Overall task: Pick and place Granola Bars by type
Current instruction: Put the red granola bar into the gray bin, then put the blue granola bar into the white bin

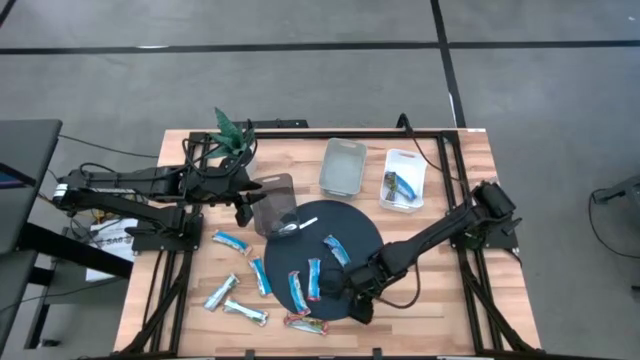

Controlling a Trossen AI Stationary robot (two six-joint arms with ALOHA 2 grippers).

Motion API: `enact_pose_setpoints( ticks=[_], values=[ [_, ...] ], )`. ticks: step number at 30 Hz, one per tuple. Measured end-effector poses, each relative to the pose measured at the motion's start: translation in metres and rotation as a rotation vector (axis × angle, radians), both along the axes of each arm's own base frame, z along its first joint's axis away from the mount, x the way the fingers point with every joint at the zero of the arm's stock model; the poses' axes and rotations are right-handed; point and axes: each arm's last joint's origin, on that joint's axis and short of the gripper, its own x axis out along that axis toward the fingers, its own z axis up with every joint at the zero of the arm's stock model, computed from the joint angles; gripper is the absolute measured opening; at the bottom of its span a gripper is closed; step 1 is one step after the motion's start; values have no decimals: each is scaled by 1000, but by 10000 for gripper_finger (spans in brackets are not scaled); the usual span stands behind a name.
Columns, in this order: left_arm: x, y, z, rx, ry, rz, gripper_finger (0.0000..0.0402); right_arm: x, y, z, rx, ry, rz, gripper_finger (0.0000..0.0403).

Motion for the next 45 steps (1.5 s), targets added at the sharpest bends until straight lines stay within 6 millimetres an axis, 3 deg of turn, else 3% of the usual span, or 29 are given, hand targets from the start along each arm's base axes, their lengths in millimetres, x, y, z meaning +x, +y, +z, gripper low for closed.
enact_pose_setpoints(
  ticks=[7,9,14,21,28,37,45],
  values=[
    [0,0,0,-1,2,-1,135,13,6,-24,18,7,31,243],
    [1,0,0,-2,-4,-2,135,9,3,-31,-10,65,28,243],
    [3,0,-1,-3,0,-3,134,14,1,-38,-11,88,-10,242],
    [8,-1,-4,-17,21,-22,134,17,-4,-37,-16,90,-27,200],
    [7,-1,-5,-6,26,-21,134,34,-12,-22,-14,19,-9,164],
    [7,-1,-4,-2,27,-27,134,45,-44,-9,-168,20,-23,147],
    [7,-1,-4,-2,27,-28,134,57,-90,-9,-199,27,-121,153]
  ],
)
